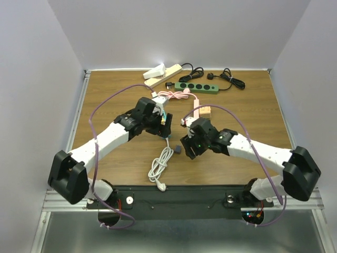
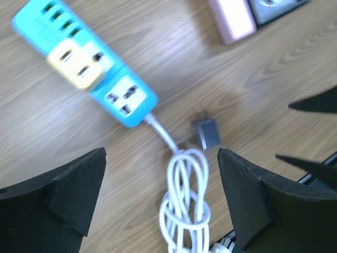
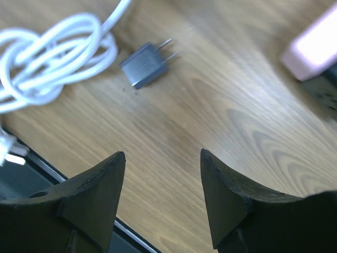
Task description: Insert the plug
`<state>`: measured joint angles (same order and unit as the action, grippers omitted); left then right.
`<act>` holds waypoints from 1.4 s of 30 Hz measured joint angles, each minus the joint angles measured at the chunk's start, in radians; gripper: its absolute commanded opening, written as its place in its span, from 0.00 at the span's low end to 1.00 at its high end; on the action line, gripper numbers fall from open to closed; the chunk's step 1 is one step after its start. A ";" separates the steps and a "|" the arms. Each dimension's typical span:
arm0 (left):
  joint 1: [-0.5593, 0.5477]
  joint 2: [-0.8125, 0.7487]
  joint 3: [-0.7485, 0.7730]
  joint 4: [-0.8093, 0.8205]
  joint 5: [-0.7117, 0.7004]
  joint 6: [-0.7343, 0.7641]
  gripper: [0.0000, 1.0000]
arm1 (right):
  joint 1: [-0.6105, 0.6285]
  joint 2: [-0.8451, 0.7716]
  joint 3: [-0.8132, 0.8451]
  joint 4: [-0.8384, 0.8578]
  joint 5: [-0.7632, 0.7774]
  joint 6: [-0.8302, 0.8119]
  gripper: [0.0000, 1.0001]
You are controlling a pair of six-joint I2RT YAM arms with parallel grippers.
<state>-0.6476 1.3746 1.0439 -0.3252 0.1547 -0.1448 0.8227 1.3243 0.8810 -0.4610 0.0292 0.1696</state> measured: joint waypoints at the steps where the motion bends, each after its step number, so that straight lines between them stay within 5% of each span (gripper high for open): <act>1: 0.017 -0.021 -0.021 0.003 0.000 -0.009 0.99 | 0.019 0.023 0.006 -0.002 -0.010 -0.031 0.66; 21: 0.104 -0.138 -0.153 0.097 0.040 -0.094 0.99 | 0.029 0.259 0.153 0.035 -0.145 -0.397 0.71; 42: 0.282 -0.199 -0.251 0.135 0.088 -0.135 0.99 | 0.029 0.405 0.211 0.096 -0.223 -0.447 0.70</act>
<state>-0.3653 1.1759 0.7925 -0.1905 0.2428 -0.2798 0.8520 1.7290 1.0916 -0.3649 -0.1936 -0.2775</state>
